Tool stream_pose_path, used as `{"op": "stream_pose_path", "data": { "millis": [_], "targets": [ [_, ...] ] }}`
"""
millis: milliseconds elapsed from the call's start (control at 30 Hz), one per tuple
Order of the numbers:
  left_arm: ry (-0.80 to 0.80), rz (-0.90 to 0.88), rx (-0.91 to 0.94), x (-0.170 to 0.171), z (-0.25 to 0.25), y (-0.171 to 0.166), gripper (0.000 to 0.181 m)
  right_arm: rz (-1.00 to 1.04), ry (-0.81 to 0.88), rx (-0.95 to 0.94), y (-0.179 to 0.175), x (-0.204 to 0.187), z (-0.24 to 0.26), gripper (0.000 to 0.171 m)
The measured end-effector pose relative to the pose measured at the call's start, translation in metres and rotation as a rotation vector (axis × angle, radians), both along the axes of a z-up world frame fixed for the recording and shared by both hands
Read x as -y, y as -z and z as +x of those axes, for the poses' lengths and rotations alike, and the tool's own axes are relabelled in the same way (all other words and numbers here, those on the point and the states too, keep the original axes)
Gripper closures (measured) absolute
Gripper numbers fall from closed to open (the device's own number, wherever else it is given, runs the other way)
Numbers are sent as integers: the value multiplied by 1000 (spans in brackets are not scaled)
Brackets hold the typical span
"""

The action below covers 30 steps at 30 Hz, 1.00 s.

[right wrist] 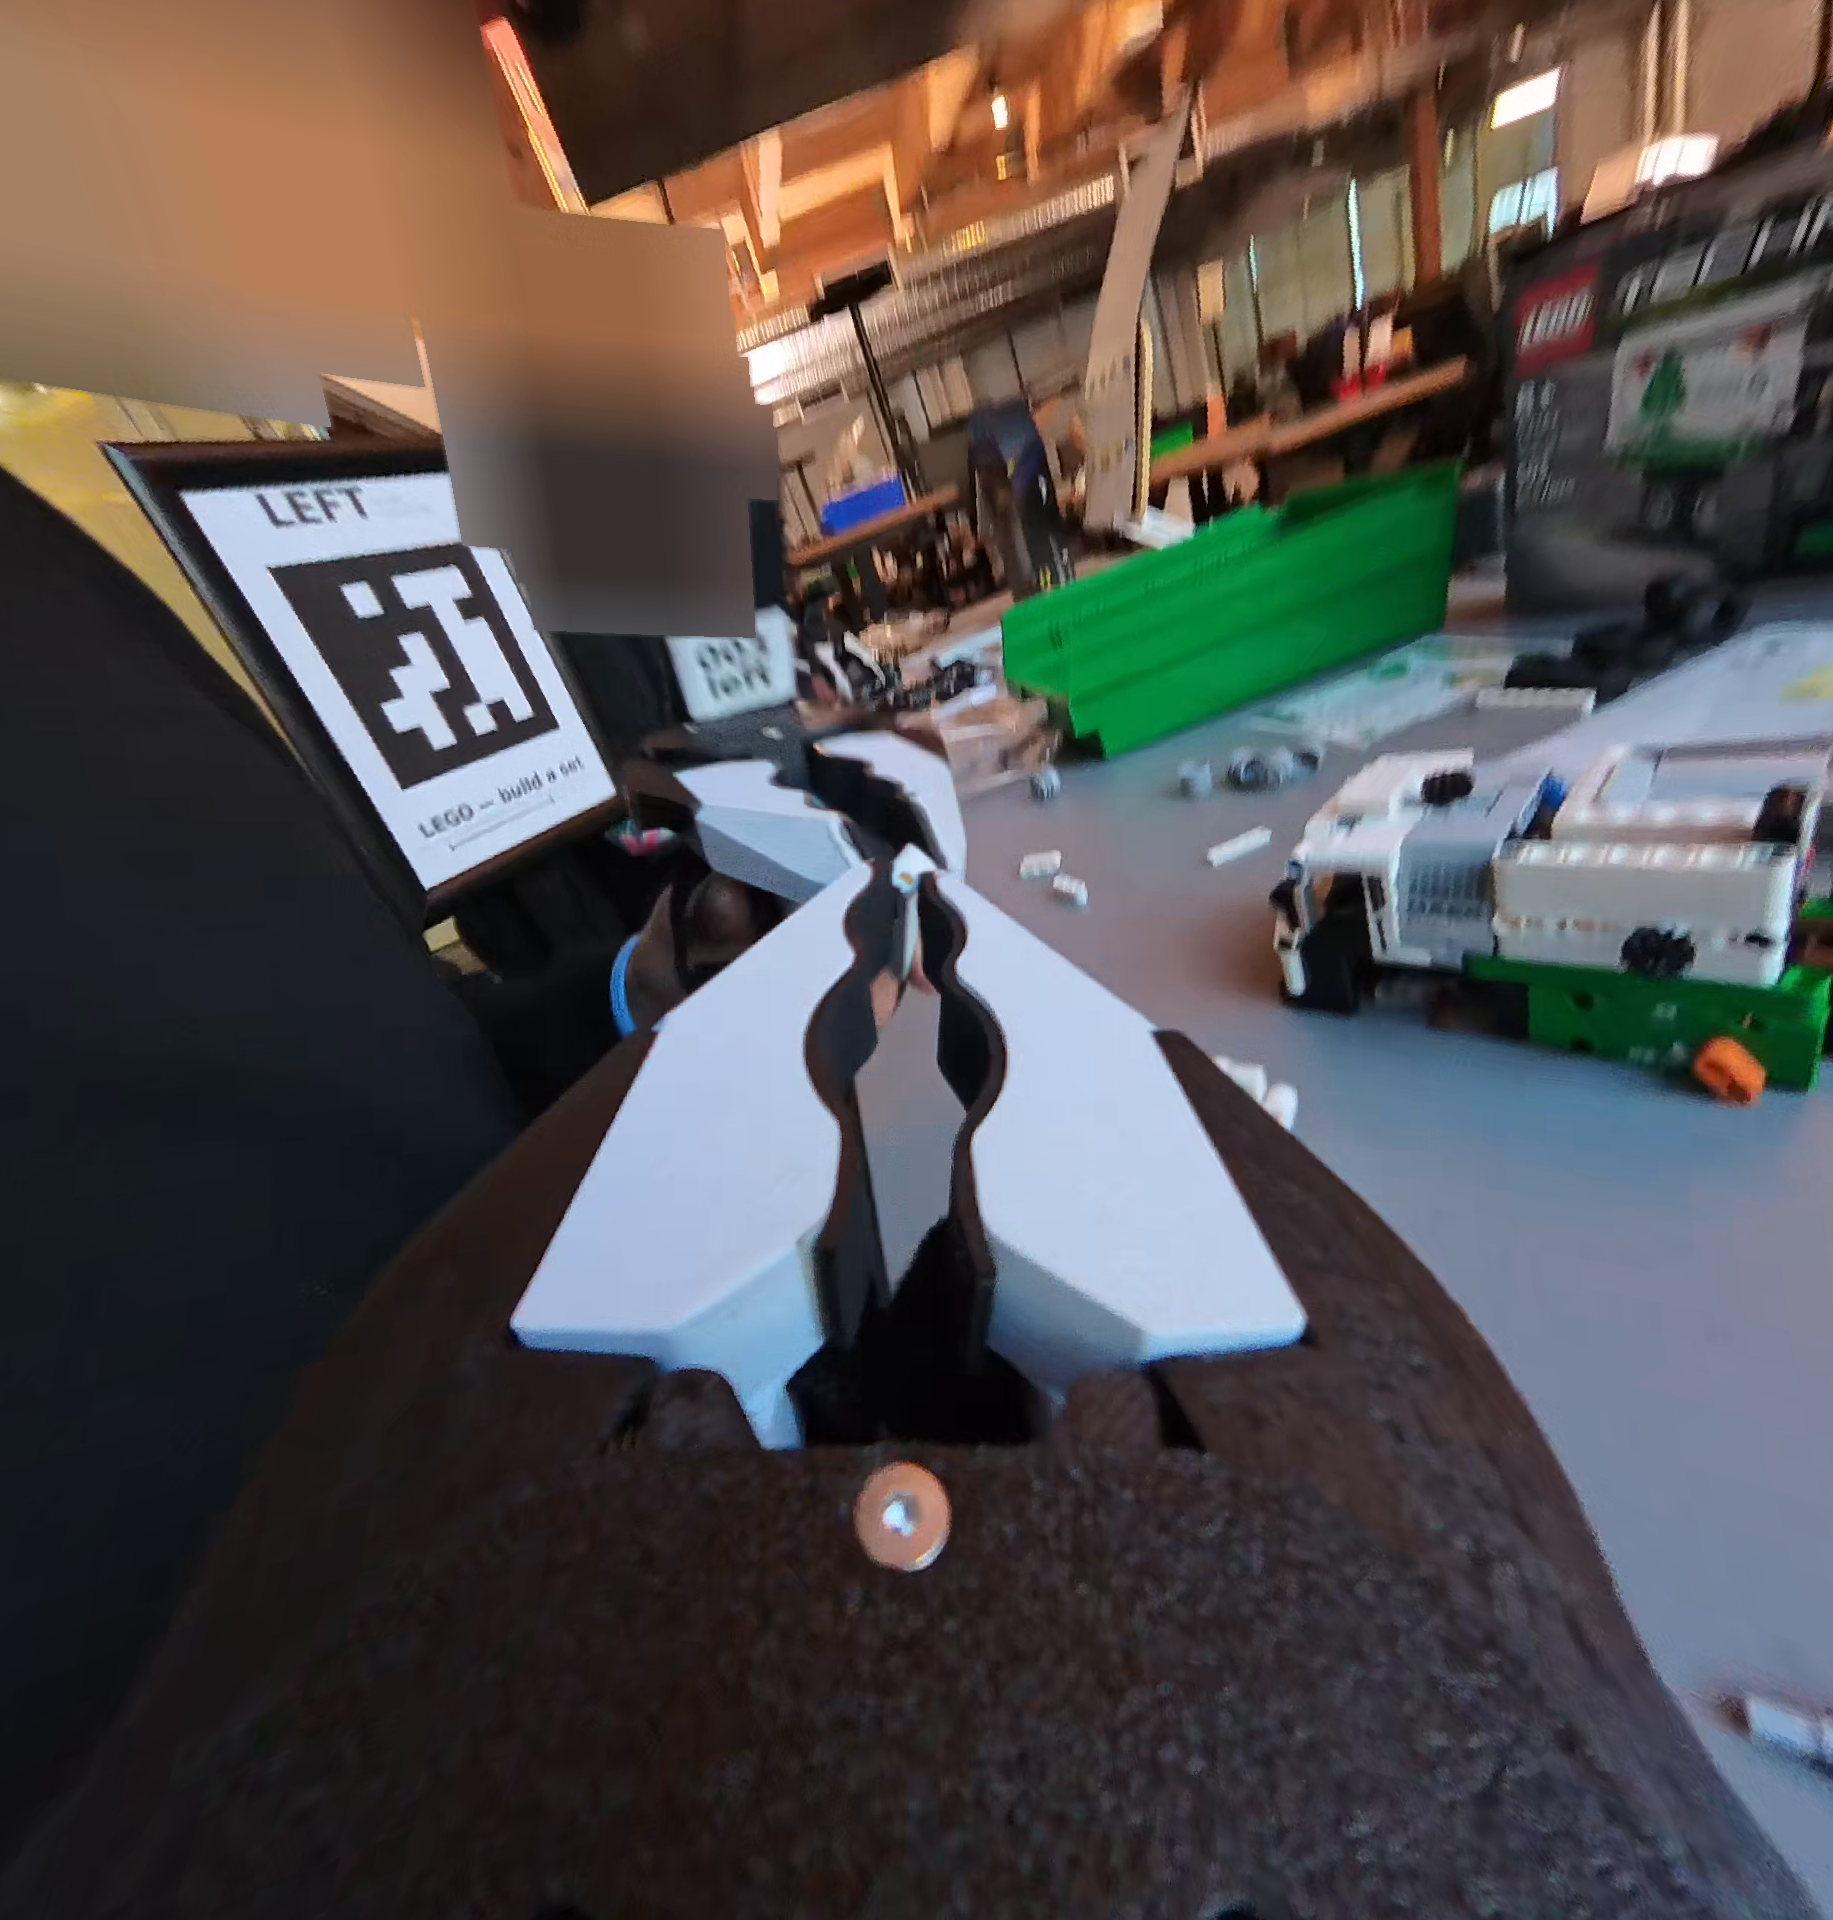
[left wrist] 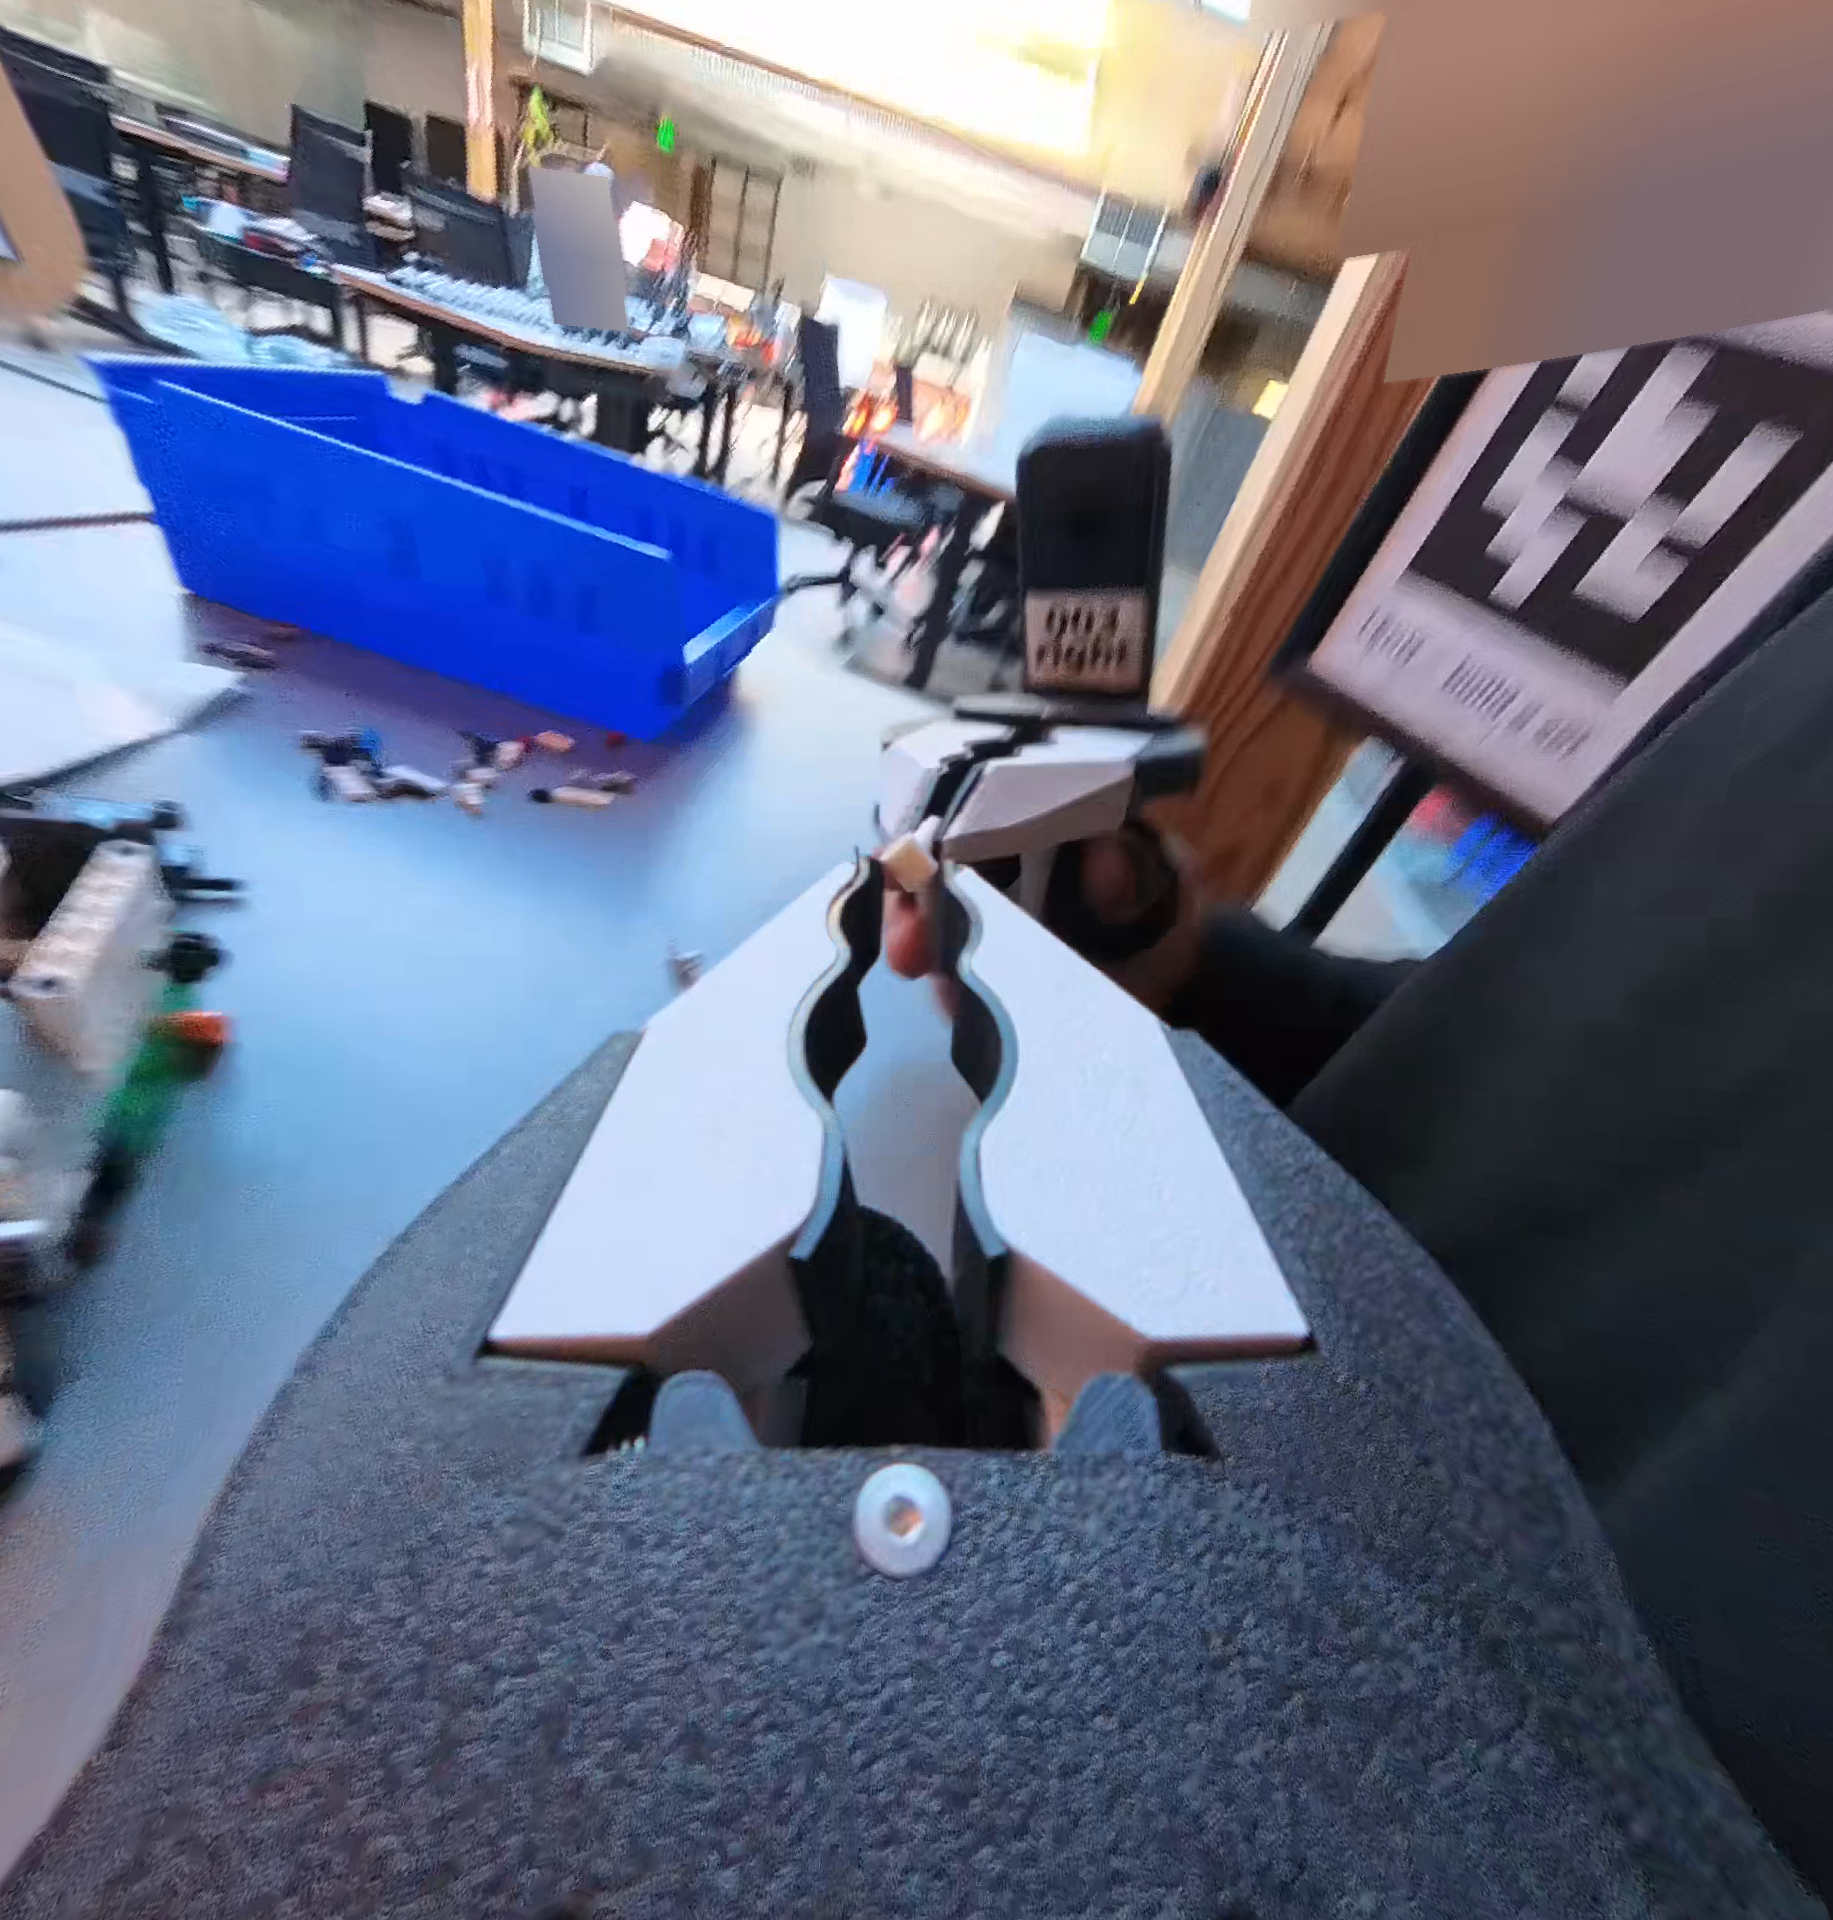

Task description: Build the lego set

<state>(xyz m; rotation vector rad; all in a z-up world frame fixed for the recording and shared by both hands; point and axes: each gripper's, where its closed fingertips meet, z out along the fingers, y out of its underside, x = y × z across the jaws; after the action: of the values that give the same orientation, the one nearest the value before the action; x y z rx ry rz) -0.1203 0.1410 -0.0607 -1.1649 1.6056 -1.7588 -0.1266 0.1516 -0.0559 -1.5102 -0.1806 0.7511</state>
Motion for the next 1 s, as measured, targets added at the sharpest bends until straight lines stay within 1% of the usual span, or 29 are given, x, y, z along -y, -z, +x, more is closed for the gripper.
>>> {"op": "stream_pose_path", "data": {
  "millis": [67, 133, 200, 300, 367, 433, 467, 533, 567, 633, 733, 767, 867, 933, 1000],
  "targets": [
    [15, -168, 4, 0, 4, -5, 174, 81, 41, 28, -7, -1, 5, 168],
    [10, -252, -7, -2, 9, -3, 175, 83, 55, 47, -5, -4, 9, 168],
    [-7, -285, -22, -6, 13, 1, 175, 68, 60, 54, -1, -7, 14, 168],
    [-40, -283, -54, -13, 18, 5, 174, 52, 101, 108, 4, -11, 22, 167],
    [-65, -292, -70, -22, 19, 6, 171, 53, 155, 223, 10, -14, 26, 167],
    [-94, -307, -95, -33, 20, 8, 169, 75, 194, 382, 18, -16, 28, 167],
    [-105, -322, -120, -37, 20, 9, 168, 111, 228, 484, 21, -17, 29, 167],
    [-116, -377, -205, -45, 22, 16, 164, 257, 281, 641, 17, -16, 26, 168],
    [-103, -413, -240, -45, 23, 18, 161, 301, 302, 672, 14, -16, 24, 167],
    [-54, -482, -265, -42, 23, 15, 158, 315, 322, 704, 14, -17, 22, 168],
    [21, -538, -307, -33, 20, 14, 156, 334, 361, 739, 12, -20, 23, 168],
    [39, -560, -310, -32, 18, 13, 156, 329, 343, 771, 16, -20, 19, 168],
    [85, -624, -347, -28, 16, 12, 156, 372, 364, 919, 19, -19, 14, 168],
    [102, -637, -406, -24, 16, 20, 156, 385, 396, 983, 20, -20, 14, 168],
    [104, -648, -440, -23, 15, 25, 156, 399, 393, 1001, 21, -20, 12, 168]
  ]
}}
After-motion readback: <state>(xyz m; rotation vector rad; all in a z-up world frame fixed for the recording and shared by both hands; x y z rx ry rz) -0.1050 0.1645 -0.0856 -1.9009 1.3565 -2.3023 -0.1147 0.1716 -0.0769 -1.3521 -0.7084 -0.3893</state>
